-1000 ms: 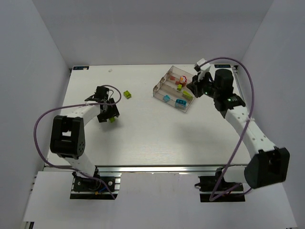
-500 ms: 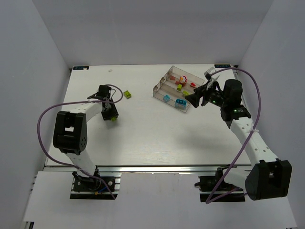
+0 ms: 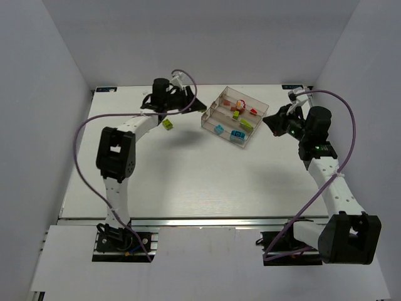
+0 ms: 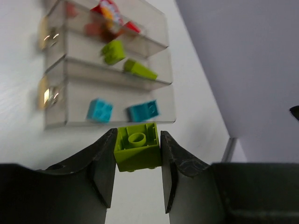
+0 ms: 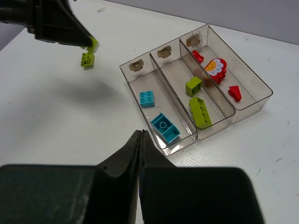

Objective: Sort the legos into containers by color

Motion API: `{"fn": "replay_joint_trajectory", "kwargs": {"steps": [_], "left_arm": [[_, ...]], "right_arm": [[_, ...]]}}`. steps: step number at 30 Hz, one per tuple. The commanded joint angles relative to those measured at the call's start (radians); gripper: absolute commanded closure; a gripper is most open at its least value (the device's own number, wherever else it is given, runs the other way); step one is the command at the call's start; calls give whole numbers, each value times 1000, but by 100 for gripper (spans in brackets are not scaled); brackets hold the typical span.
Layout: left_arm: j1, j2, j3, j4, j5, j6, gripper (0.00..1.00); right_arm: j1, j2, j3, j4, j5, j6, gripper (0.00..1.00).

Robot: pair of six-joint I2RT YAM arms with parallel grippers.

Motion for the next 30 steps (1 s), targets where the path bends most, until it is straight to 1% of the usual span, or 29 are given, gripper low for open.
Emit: {"fn": "replay_joint_trajectory", "kwargs": {"steps": [1,2,3,4,5,7,9,11,14,16,18,19,21,22,27,30], "left_arm": [[-48,155,195,238,157,-150,100],[-74,195,240,269,160,-205,100],[-87,266,278,307,156,-237,100],[-96,302,345,376,150,-268,100],[-114,336,387,386,121,-303,100],[-128,428,508,372,88,-310,100],[-142,494,567,348,29,-313,100],[-167,522,640,309,-36,-284,99],[-176,535,644,281,-100,-241,92],[-185,545,656,245,-146,-221,79],[-185,561,674,228,-162,-210,71],[-185,569,685,211,-171,-209,62],[-185,581,703,194,-183,-206,51],[-194,582,705,183,-202,-201,44],[-194,591,739,139,-228,-189,28],[-194,589,743,137,-223,-187,26]], "right_arm": [[-21,-25,6,49,4,38,100],[-21,-22,7,47,4,42,100],[-21,-18,12,41,4,48,100],[-52,-13,15,33,1,48,100],[-60,-10,16,32,-10,51,100],[-70,-5,16,32,-25,54,100],[-80,-4,18,30,-36,60,100],[-86,-2,18,27,-48,60,100],[-97,-8,15,27,-65,65,100],[-106,-8,15,29,-73,66,100],[-113,-5,15,29,-91,72,100],[-115,-5,15,29,-96,72,100],[-123,-4,15,29,-111,77,100],[-124,-5,15,30,-114,78,100],[-140,-8,10,35,-134,88,100],[-147,-8,10,36,-142,92,100]]}}
